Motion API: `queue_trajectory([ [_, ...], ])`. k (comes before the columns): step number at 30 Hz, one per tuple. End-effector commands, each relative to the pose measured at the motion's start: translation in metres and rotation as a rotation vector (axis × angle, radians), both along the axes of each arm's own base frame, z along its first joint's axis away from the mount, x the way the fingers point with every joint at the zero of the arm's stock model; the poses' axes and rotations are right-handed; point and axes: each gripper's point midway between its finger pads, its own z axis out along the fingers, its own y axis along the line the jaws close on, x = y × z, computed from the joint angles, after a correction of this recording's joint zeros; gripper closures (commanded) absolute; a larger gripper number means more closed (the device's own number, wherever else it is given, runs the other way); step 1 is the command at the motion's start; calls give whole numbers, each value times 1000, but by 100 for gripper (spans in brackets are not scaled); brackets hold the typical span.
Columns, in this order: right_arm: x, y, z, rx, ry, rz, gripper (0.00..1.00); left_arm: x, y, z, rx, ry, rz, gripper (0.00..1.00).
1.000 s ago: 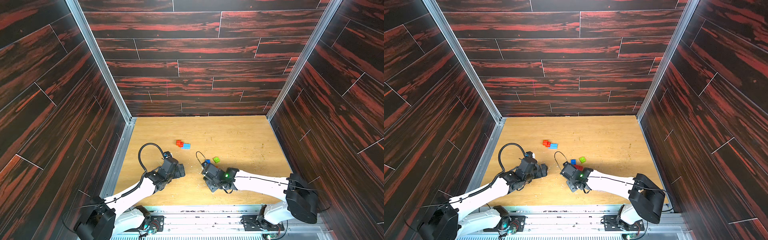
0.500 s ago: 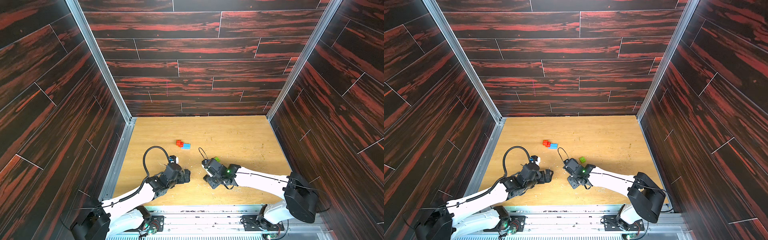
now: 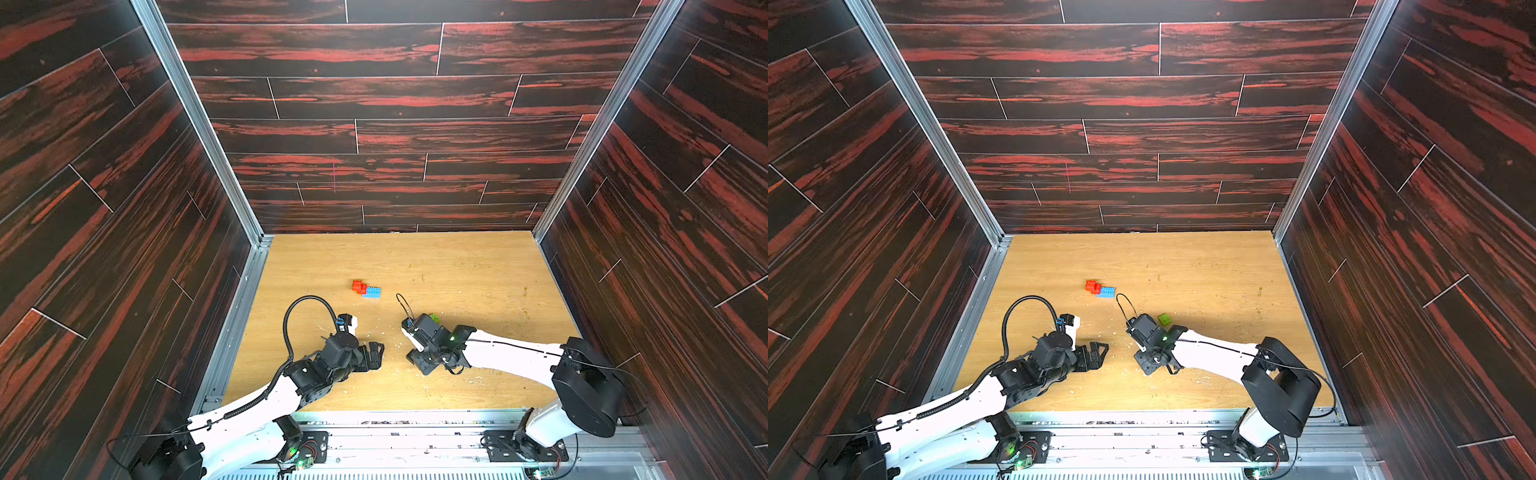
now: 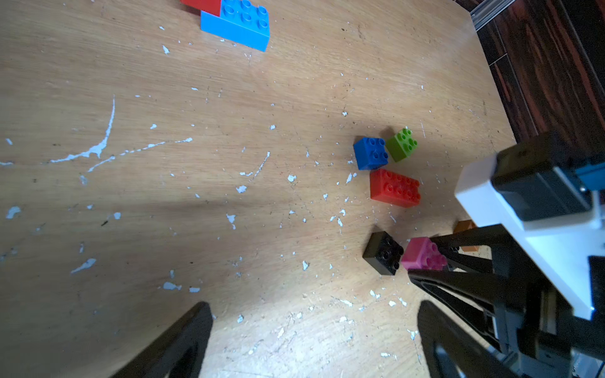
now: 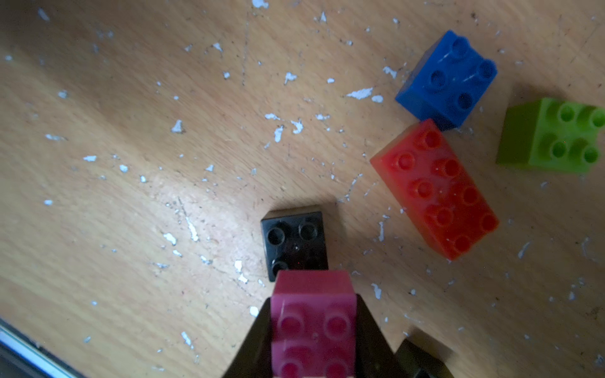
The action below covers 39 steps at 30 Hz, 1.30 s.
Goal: Assemble the letter v with lego
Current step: Assemble the lego brick with the lego brick.
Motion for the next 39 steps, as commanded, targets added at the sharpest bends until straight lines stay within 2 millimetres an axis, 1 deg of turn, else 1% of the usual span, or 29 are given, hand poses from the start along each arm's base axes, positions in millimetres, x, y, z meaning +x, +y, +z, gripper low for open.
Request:
queue_trajectory([
  [1, 4, 9, 1, 9, 3, 25, 69, -2, -4, 1, -12, -3, -16, 0],
  [12, 4, 4, -11, -44, 14, 23, 69, -1, -6, -1, -5, 4, -19, 0],
  [30, -10, -4, -30, -100, 104, 29, 70, -4, 3, 0, 16, 7, 0, 0],
  [39, -12, -9, -26, -90, 97, 7, 70, -3, 4, 0, 28, 11, 6, 0],
])
